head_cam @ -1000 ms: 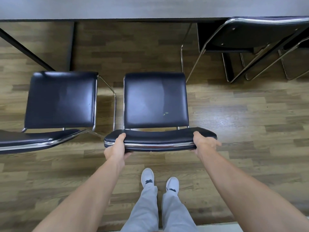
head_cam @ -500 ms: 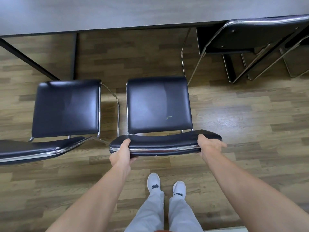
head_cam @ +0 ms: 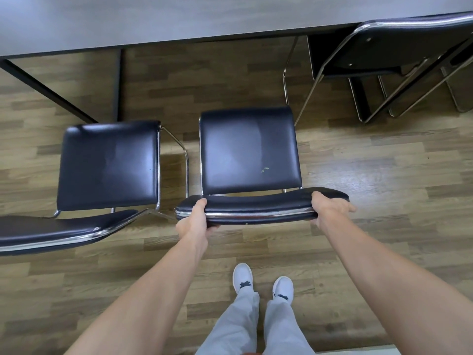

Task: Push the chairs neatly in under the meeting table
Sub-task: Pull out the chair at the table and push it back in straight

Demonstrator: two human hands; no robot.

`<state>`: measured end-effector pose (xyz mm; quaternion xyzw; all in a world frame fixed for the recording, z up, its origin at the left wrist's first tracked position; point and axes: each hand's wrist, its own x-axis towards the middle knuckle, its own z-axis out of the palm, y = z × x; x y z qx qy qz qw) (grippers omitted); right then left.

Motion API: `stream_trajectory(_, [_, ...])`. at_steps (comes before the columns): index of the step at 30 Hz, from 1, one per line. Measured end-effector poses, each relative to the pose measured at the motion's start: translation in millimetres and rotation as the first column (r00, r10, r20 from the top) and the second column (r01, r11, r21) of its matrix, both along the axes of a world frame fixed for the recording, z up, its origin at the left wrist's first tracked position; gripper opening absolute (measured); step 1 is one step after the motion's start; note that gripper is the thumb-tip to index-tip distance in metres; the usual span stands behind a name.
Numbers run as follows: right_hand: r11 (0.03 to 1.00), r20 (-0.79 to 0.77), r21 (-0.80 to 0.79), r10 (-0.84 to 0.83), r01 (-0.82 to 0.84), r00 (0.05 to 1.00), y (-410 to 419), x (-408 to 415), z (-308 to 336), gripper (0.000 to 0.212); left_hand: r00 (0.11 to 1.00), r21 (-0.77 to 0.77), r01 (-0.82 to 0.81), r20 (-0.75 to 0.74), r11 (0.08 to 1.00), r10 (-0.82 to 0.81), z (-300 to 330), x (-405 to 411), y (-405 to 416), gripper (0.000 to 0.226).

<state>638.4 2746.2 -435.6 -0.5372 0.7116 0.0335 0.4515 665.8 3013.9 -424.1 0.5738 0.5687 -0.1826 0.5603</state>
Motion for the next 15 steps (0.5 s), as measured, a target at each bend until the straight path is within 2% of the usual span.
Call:
stream_trajectory(5, [0.999,0.026,0.029,-0.034,0.033,0.999,-6,18,-2,0.071,1.0,-0.015,-0.005,0.0,1.0,0.005,1,18,-4,0.041])
stream_trajectory(10, [1.0,0.034,0.009,-0.029,0.029,0.999,-12,40,-2,0.074,1.0,-0.022,-0.013,0.016,1.0,0.013,-1,39,-10,0.049])
stream_trajectory(15, [1.0,0.003,-0.016,-0.006,0.006,1.0,-19,64,-4,0.074,1.0,-0.017,-0.013,0.021,1.0,0.013,0,62,-19,0.044])
